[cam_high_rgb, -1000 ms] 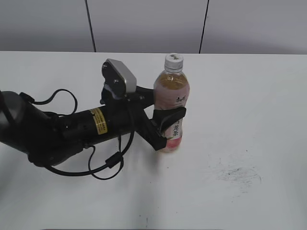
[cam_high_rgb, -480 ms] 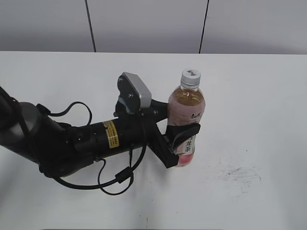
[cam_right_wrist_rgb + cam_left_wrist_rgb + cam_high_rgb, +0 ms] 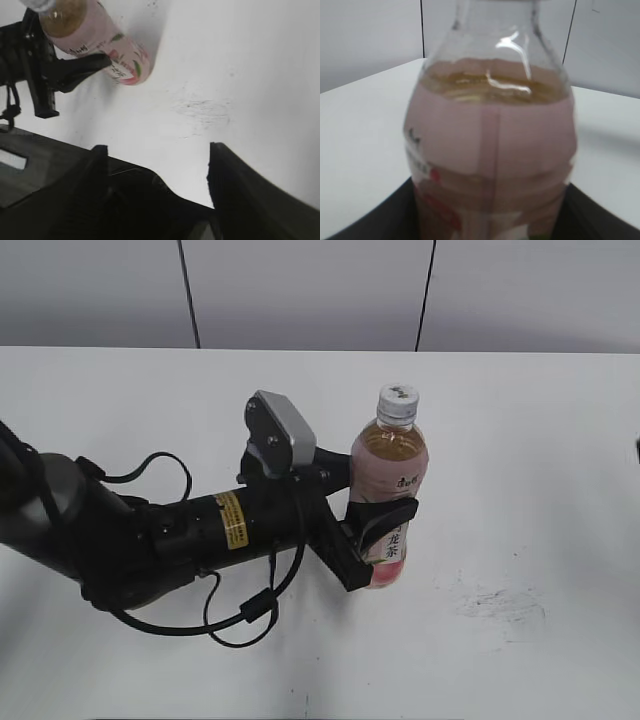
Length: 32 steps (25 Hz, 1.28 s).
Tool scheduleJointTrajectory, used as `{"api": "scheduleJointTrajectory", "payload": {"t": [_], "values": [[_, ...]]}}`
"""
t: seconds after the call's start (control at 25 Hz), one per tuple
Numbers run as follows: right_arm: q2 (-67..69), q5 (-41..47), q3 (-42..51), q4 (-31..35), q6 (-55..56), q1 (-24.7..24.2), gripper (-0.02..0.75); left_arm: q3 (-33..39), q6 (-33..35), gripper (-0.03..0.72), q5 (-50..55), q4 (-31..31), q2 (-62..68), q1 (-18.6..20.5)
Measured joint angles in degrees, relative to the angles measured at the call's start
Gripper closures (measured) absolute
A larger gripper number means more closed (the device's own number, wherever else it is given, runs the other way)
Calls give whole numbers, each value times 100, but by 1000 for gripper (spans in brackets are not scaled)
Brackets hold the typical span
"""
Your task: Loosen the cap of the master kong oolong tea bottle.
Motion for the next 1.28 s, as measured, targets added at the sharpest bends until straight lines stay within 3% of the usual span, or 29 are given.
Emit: {"api": "scheduleJointTrajectory", "payload": {"t": [0.16, 0.4, 0.64, 0.88, 1.28], "values": [[1208, 134, -996, 40, 397, 603, 269, 0, 0, 293, 0, 4, 0, 0], [2787, 526, -2772, -1176, 1882, 2137, 270, 0, 0, 293, -4, 4, 0, 0], [3697, 769, -4161, -1848, 2684, 2997, 274, 0, 0, 293, -4, 4, 0, 0], [4086, 813, -4457, -2307, 3112, 3253, 276, 0, 0, 293, -4, 4, 0, 0], [4265, 844, -4139, -2379, 3243, 3253, 276, 0, 0, 293, -4, 4, 0, 0]]}}
